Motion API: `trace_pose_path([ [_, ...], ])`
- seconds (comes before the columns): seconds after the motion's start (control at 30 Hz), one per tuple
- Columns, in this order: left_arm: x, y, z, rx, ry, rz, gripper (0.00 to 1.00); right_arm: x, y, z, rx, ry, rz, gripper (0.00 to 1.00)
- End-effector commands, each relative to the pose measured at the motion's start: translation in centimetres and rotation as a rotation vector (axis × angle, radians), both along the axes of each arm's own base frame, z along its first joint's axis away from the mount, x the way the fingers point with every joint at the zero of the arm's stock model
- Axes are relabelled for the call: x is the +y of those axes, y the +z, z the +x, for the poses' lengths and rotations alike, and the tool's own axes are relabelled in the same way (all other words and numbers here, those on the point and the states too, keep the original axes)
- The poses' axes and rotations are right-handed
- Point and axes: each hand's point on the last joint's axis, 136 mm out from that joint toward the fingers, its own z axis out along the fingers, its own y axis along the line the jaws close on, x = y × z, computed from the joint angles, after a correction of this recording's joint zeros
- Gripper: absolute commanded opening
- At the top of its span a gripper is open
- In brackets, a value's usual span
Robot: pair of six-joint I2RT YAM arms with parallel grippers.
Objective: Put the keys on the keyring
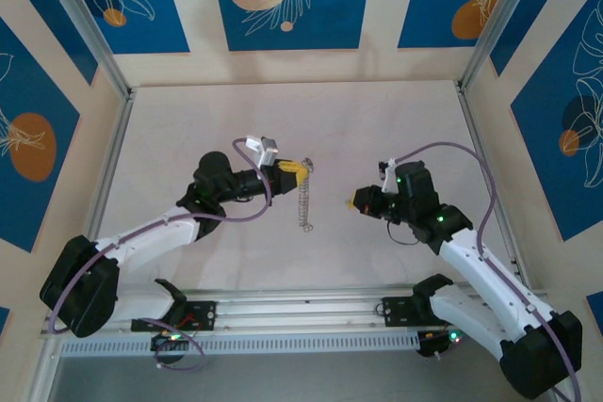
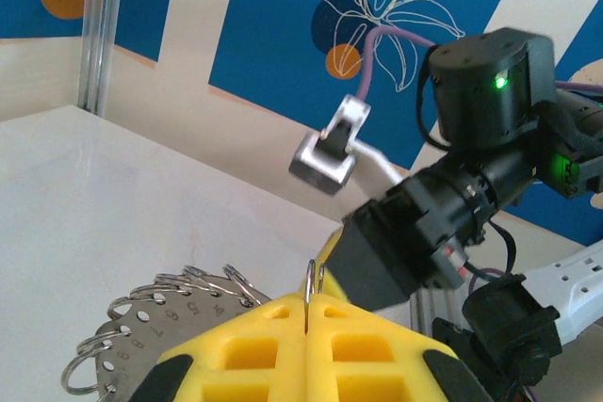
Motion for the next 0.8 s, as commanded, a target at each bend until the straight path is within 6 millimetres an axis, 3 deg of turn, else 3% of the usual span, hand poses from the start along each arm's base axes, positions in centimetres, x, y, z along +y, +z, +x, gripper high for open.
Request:
trace_pose_path([
  [0.0,-0.7,2.6,-0.3,-0.097,-0.04,-0.007,0.0,2.4,6.4,0.4,-0.283,0.211,0.157,0.0],
  [0.13,-1.0,3.0,-0.2,-0.113,-0.061,0.034,0.0,2.4,9.7,0.7,-0.432,0.296,0.245,0.0],
  [0.33,-1.7,4.0,0.2,-0.122,-0.078,0.036,0.0,2.5,12.7,0.5,-0.553,0.379,0.298,0.0],
  [0.77,-3.5,4.2,0.9,-0.124,-0.1,0.054,0.0,4.2,15.7,0.1,-0.643,0.405,0.303,0.0],
])
